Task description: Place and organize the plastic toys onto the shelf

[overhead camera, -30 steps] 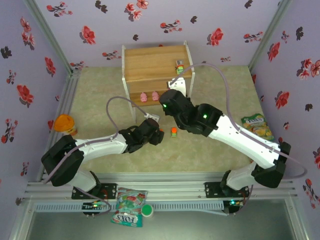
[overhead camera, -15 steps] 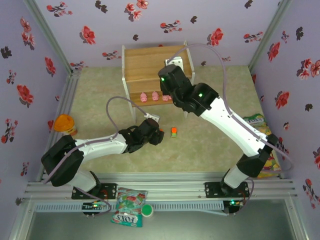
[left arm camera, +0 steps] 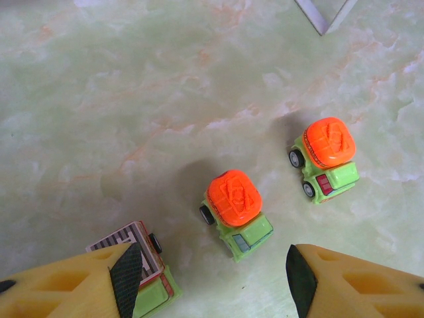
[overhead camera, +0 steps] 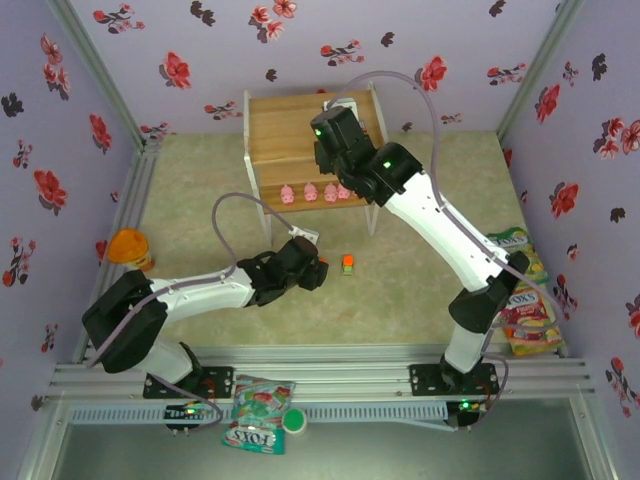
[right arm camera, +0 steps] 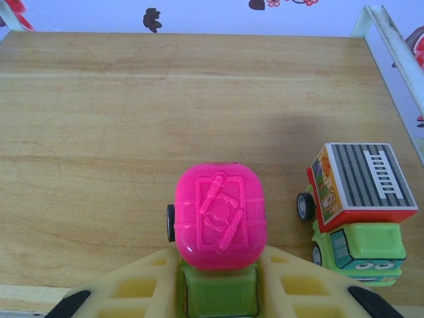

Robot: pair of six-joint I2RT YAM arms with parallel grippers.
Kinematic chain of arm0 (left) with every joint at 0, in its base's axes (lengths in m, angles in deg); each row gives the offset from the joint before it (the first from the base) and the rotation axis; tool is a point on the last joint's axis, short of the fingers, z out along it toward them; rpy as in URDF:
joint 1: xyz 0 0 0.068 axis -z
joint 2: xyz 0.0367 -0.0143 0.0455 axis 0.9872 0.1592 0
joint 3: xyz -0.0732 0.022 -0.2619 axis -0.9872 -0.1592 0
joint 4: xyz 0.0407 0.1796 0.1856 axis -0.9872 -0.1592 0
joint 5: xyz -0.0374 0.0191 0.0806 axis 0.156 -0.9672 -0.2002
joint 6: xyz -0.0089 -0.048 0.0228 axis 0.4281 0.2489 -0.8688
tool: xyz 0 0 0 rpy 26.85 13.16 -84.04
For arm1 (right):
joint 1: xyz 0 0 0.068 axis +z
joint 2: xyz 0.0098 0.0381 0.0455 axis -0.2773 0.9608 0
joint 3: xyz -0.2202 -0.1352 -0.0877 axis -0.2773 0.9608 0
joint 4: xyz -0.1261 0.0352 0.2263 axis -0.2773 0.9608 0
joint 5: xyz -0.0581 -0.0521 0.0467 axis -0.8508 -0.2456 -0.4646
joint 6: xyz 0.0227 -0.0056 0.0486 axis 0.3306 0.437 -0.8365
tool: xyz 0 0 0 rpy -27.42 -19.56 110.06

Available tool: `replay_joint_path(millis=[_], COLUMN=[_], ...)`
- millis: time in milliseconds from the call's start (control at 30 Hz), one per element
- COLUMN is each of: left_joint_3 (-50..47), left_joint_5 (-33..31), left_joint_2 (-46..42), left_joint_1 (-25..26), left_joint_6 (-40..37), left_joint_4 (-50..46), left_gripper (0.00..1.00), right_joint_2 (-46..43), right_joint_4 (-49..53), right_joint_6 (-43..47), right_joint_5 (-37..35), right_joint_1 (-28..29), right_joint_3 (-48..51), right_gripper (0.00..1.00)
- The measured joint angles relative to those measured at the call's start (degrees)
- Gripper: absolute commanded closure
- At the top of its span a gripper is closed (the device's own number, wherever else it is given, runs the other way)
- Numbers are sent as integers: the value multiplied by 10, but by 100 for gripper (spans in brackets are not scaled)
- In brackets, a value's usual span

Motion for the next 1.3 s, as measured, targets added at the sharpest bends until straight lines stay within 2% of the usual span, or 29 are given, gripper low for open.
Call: replay_joint_path(millis=[633,867,1300], left_joint_3=[0,0,0], left_joint_5=[0,0,0], left_joint_2=[-6,-6,-6], left_joint_1=[0,0,0], left_joint_6=[-1,-1,-1], left_joint_4=[-2,-2,-2], left_gripper=[36,36,36], right_joint_2=[21,26,26], right_joint_4=[19,19,20], right_joint_6=[14,15,19], right_joint_5=[13,18,26], right_joint_1=[-22,-27,-27], right_joint_3=[-18,-21,-29], right_gripper=[70,61,60])
